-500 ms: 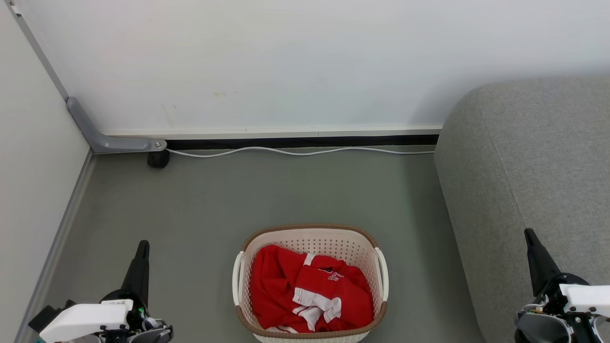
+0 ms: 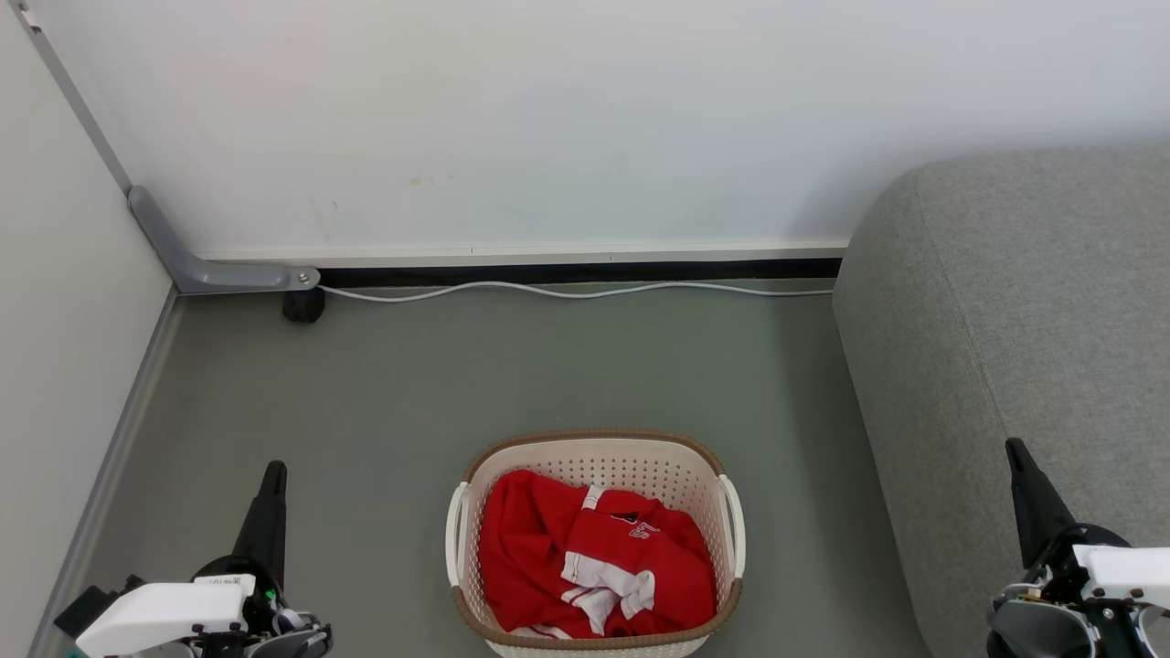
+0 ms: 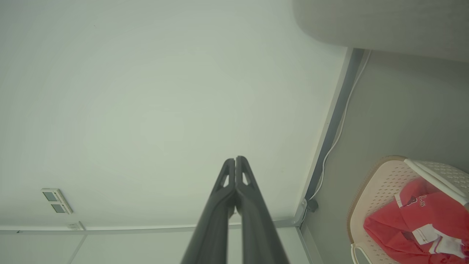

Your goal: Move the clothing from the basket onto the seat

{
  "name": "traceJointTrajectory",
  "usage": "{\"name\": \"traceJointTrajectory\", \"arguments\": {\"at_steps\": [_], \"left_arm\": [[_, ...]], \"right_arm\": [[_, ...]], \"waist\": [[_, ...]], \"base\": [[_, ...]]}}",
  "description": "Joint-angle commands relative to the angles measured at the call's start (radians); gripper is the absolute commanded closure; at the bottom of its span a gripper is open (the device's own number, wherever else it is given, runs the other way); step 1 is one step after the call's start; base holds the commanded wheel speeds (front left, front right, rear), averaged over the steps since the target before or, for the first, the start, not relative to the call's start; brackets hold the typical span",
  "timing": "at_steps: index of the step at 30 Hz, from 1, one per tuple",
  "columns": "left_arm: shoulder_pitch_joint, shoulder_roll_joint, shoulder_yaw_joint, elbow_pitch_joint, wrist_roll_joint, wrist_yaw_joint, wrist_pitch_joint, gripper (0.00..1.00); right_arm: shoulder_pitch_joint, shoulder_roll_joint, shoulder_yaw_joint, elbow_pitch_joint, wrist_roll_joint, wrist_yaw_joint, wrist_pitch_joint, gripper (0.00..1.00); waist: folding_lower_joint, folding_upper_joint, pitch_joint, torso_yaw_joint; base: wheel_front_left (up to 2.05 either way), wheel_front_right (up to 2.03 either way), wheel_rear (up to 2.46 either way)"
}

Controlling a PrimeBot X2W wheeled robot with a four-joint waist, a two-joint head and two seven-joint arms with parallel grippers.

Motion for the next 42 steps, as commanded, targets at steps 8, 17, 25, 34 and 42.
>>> {"name": "traceJointTrajectory", "arguments": {"at_steps": [8,17,25,34,42], "left_arm": [[-0.058,0.014,0.032,-0.028,-0.004,-0.008,0.006,1.0],[-0.058,0.014,0.032,-0.028,-0.004,-0.008,0.006,1.0],[-0.058,0.014,0.032,-0.028,-0.004,-0.008,0.006,1.0],[-0.058,0.014,0.032,-0.028,-0.004,-0.008,0.006,1.0],[-0.058,0.014,0.032,-0.028,-0.004,-0.008,0.006,1.0]], "right_arm": [[-0.016,-0.01,0.017,-0.031,0.012,0.004,0.008,1.0],[-0.016,-0.01,0.017,-0.031,0.012,0.004,0.008,1.0],[-0.016,-0.01,0.017,-0.031,0.012,0.004,0.008,1.0],[-0.016,-0.01,0.017,-0.031,0.012,0.004,0.008,1.0],[-0.016,-0.01,0.017,-0.031,0.012,0.004,0.008,1.0]], "waist": [[0.0,0.0,0.0,0.0],[0.0,0.0,0.0,0.0],[0.0,0.0,0.0,0.0],[0.0,0.0,0.0,0.0],[0.0,0.0,0.0,0.0]], "base": [[0.0,0.0,0.0],[0.0,0.0,0.0],[0.0,0.0,0.0],[0.0,0.0,0.0],[0.0,0.0,0.0]]}}
